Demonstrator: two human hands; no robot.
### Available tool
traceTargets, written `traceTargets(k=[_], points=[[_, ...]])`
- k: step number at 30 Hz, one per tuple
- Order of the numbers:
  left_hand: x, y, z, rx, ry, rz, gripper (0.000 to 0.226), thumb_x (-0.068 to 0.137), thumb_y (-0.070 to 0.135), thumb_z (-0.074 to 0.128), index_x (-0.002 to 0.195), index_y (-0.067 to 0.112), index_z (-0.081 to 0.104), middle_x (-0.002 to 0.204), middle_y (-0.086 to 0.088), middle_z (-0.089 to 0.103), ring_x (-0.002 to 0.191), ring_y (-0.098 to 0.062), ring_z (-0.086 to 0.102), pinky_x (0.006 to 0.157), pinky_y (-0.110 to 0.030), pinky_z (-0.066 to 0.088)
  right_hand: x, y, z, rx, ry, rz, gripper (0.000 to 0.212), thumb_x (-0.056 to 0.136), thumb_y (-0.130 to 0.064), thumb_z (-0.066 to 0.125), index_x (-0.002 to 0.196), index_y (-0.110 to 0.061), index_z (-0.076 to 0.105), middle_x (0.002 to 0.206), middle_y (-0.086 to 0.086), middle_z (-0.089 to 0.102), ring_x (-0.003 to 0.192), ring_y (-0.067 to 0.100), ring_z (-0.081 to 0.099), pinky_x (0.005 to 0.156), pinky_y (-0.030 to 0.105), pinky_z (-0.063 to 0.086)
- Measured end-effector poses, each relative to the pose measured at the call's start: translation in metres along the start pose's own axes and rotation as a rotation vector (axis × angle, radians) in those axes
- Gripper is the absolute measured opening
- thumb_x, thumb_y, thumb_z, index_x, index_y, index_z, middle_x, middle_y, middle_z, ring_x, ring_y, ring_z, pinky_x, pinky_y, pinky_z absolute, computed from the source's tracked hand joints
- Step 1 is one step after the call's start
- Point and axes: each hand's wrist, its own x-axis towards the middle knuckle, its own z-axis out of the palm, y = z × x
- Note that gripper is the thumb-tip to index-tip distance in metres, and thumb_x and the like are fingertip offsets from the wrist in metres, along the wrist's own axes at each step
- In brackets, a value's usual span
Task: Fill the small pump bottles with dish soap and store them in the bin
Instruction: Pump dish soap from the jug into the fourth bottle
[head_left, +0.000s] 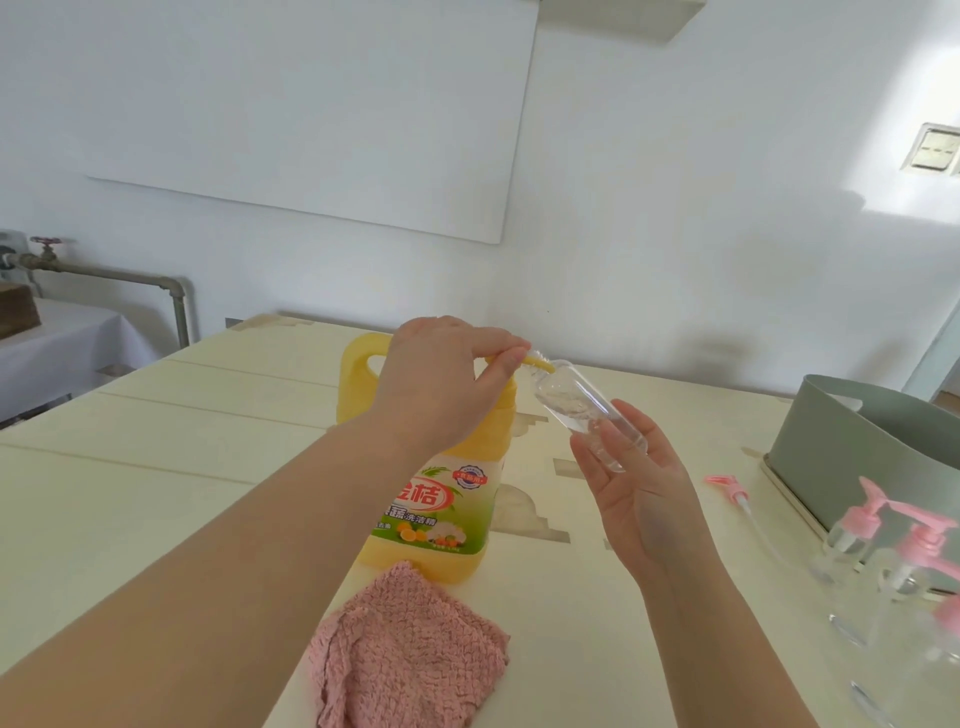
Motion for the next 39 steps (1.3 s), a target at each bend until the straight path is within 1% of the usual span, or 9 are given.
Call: traceTargets(k=[4,9,17,23,25,27,31,35,39], points=[[0.003,-0.002,-0.005,-0.077,-0.085,-0.078,0.024,0.093,0.045,0.048,0.109,0.042,0.067,0.114,0.023,0.064,0.117,-0.006,0.049,0.109,-0.032,0.028,-0.001,-0.002,0.002,-0.013,-0.006,-0.010,0.027,0.079,-0.002,0.061,0.106,-0.008,0.059,0.094,0.003,0.064,0.080,0.014,0.070,0.082,0.028,0.058],[0.006,0.002,-0.012,-0.185,-0.137,-0.144,0.026,0.093,0.046,0.049,0.114,0.043,0.063,0.120,0.023,0.061,0.119,0.000,0.047,0.095,-0.020,0.034,-0.001,-0.009,0.005,0.003,-0.014,-0.032,0.030,0.077,-0.001,0.062,0.106,-0.008,0.059,0.095,0.003,0.066,0.080,0.016,0.071,0.084,0.030,0.058],[0.007,0.002,-0.007,-0.202,-0.083,-0.126,0.024,0.093,0.045,0.049,0.112,0.043,0.064,0.121,0.024,0.059,0.113,0.006,0.046,0.092,-0.016,0.032,-0.001,-0.011,0.000,-0.002,-0.010,-0.035,0.025,0.083,0.000,0.059,0.106,-0.008,0.058,0.097,0.004,0.064,0.077,0.015,0.070,0.085,0.029,0.057],[-0.003,-0.002,0.003,-0.096,0.029,-0.045,0.024,0.094,0.040,0.050,0.110,0.038,0.067,0.113,0.020,0.065,0.105,-0.011,0.055,0.104,-0.035,0.035,0.000,-0.006,0.001,-0.001,-0.024,-0.009,0.030,0.076,-0.002,0.062,0.105,-0.009,0.058,0.093,0.003,0.066,0.076,0.016,0.069,0.073,0.024,0.058],[-0.004,-0.003,0.005,-0.071,0.050,-0.035,0.024,0.095,0.040,0.049,0.111,0.039,0.066,0.113,0.020,0.065,0.103,-0.005,0.048,0.107,-0.028,0.026,0.001,-0.004,0.001,0.000,-0.024,-0.003,0.029,0.077,-0.001,0.061,0.105,-0.009,0.059,0.093,0.003,0.065,0.077,0.016,0.070,0.073,0.024,0.058],[-0.006,-0.003,0.006,-0.037,0.049,-0.032,0.025,0.095,0.040,0.047,0.113,0.039,0.065,0.114,0.022,0.063,0.092,0.008,0.032,0.100,-0.017,0.015,0.000,-0.003,0.002,0.005,-0.021,0.002,0.030,0.075,-0.001,0.062,0.105,-0.009,0.059,0.094,0.003,0.065,0.077,0.017,0.070,0.074,0.025,0.058],[-0.009,0.002,0.003,-0.023,0.022,-0.027,0.027,0.096,0.038,0.045,0.116,0.037,0.063,0.116,0.021,0.060,0.081,0.018,0.017,0.092,-0.014,0.012,-0.002,-0.005,0.002,-0.005,-0.013,0.006,0.031,0.075,-0.002,0.063,0.104,-0.009,0.060,0.091,0.002,0.067,0.077,0.017,0.070,0.072,0.024,0.058],[-0.005,-0.001,-0.001,-0.037,-0.025,-0.067,0.026,0.095,0.043,0.046,0.115,0.042,0.063,0.118,0.021,0.061,0.113,-0.002,0.042,0.108,-0.026,0.020,-0.004,-0.007,0.003,-0.005,-0.011,0.006,0.030,0.075,-0.002,0.064,0.104,-0.009,0.059,0.096,0.004,0.066,0.080,0.017,0.070,0.072,0.024,0.058],[0.001,0.002,-0.004,-0.111,-0.057,-0.113,0.025,0.094,0.045,0.048,0.114,0.043,0.063,0.113,0.022,0.063,0.100,0.006,0.047,0.092,-0.017,0.032,-0.004,-0.010,0.003,0.007,-0.004,-0.005,0.023,0.084,0.000,0.059,0.105,-0.009,0.059,0.099,0.005,0.063,0.081,0.015,0.070,0.079,0.027,0.058]])
